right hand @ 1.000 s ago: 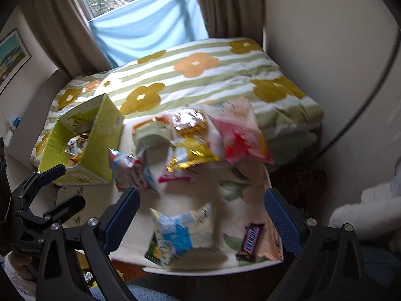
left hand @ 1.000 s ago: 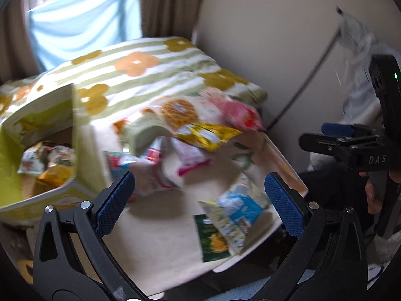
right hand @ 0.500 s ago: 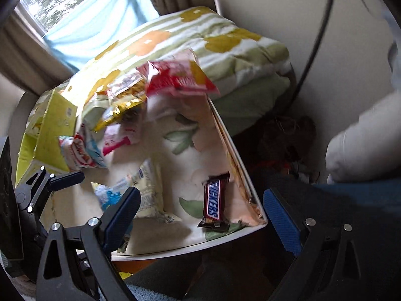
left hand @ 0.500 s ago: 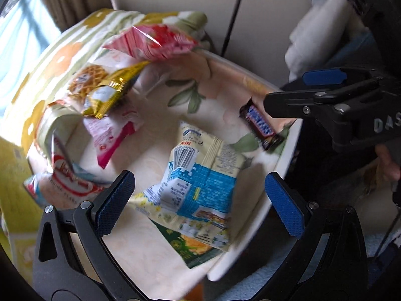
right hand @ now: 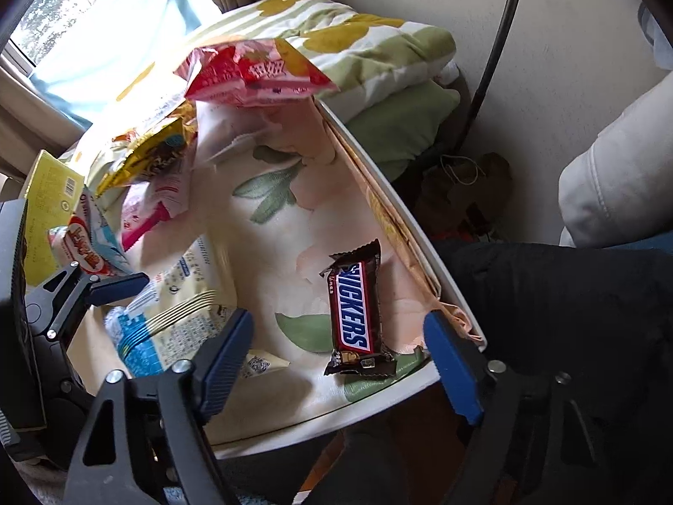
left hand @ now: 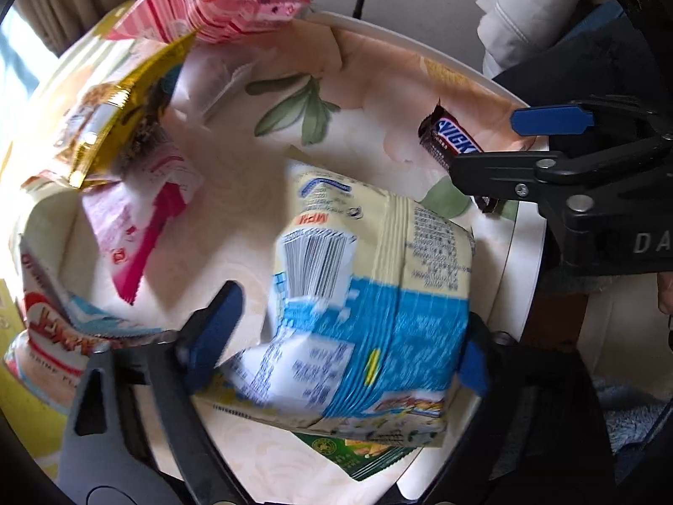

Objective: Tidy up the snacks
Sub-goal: 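Grasp the blue-and-white bag with the left tool while the right tool grasps the Snickers bar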

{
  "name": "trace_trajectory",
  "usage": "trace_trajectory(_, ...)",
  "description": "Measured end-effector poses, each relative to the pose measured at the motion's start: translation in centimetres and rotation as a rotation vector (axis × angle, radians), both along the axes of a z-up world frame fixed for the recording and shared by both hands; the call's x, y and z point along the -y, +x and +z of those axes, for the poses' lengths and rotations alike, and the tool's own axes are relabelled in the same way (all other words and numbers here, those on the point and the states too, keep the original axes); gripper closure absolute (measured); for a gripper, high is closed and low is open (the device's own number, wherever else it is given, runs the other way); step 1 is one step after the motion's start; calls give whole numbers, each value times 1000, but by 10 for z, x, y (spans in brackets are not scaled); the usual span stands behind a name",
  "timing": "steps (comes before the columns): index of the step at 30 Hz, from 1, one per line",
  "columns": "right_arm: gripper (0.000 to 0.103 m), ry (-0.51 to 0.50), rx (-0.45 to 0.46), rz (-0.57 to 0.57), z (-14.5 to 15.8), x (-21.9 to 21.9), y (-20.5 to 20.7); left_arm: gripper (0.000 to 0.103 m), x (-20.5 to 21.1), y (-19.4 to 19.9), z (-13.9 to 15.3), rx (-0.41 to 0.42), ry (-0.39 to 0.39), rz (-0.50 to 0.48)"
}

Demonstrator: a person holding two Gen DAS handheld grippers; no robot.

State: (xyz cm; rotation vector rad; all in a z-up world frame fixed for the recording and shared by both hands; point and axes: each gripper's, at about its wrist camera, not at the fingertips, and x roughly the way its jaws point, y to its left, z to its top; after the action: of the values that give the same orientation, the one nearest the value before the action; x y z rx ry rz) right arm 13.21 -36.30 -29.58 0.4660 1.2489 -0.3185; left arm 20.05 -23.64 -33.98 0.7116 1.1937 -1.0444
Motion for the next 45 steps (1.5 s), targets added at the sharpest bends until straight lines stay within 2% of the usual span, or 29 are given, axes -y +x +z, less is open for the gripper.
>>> trace_trajectory(2, 30, -7, -9, -5, -3, -2, 2, 26, 0, 2, -1, -8, -9, -10)
trace_trajectory(4, 30, -7, -15, -9, -6, -3, 4, 36, 0, 1, 0, 3, -19, -24)
trace_trajectory(10, 40, -15, -35, -6, -10, -7, 8, 49, -10, 6, 8, 26, -38, -31)
trace_trajectory(16, 44, -24, -47, -16, -17, -6, 5, 50, -26, 16, 23, 42, -54, 0)
trace_trajectory(21, 51, -24, -69, -16, -27, -7, 3, 50, -36, 23, 26, 39, -63, 33)
trace_trajectory(23, 55, -35, -72, -10, -29, -9, 3, 50, -38, 23, 27, 40, -67, 43)
trace_trajectory(28, 59, -85, -78, 16, -32, -13, 7, 50, -42, 24, 28, 43, -65, 62)
trace_trajectory(31, 67, -124, -85, 36, -32, -16, 6, 50, -43, 23, 29, 39, -65, 77)
trace_trajectory(36, 77, -126, -80, 31, -32, -12, 4, 50, -40, 20, 29, 42, -64, 101)
trace_trajectory(45, 77, -88, -33, 37, -20, -12, -4, 50, -42, 20, 46, 61, -75, 172)
